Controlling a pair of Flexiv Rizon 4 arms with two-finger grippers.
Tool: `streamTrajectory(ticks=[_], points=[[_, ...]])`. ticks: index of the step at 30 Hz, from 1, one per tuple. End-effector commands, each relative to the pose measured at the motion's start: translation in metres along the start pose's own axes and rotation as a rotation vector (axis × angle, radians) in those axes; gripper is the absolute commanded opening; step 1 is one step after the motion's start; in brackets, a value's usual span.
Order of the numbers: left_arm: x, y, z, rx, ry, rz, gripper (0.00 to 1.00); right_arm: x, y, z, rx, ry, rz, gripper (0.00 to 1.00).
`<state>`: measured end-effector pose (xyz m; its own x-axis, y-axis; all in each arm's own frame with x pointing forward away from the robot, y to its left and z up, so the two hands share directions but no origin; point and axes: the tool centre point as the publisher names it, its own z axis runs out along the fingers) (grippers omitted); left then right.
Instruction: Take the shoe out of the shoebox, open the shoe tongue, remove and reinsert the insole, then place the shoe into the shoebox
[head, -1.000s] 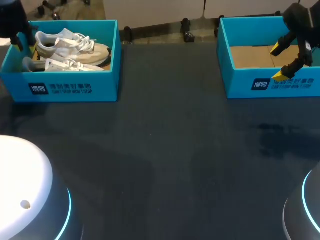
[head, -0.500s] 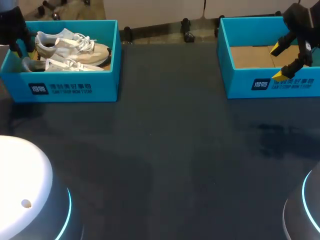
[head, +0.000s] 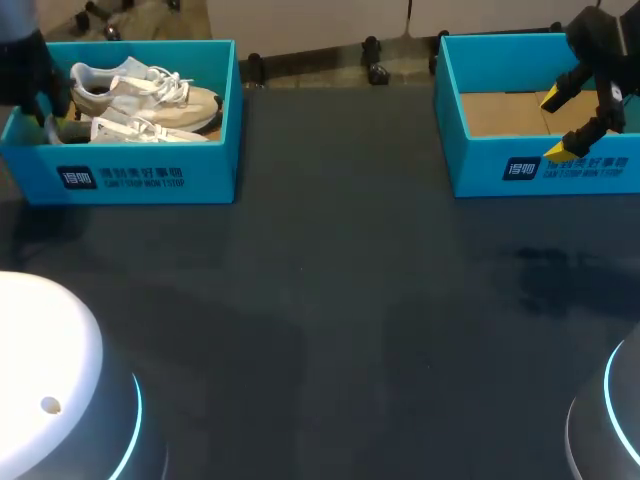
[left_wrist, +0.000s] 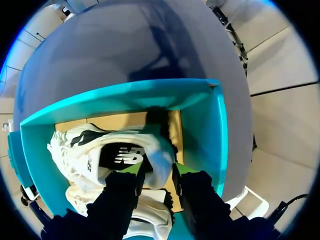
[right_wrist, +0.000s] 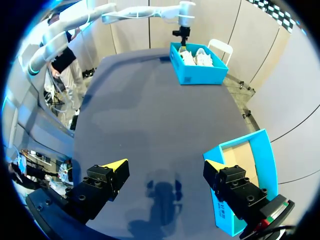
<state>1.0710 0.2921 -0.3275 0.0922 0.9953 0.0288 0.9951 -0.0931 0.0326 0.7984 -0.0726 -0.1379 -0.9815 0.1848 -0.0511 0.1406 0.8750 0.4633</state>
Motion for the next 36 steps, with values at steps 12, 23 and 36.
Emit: streamTrajectory(ticks=[12, 23, 36], points=[[0.006, -0.002, 0.019, -0.013, -0.002, -0.004, 0.43, -0.001, 0.001, 0.001, 0.003, 0.002, 0.001, 1.0], [0.011, 0.002, 0.035, -0.011, -0.027, -0.012, 0.42, -0.001, 0.001, 0.001, 0.003, 0.002, 0.001, 1.0], [0.012, 0.003, 0.044, -0.001, -0.013, 0.002, 0.37, -0.001, 0.001, 0.001, 0.003, 0.002, 0.001, 1.0]])
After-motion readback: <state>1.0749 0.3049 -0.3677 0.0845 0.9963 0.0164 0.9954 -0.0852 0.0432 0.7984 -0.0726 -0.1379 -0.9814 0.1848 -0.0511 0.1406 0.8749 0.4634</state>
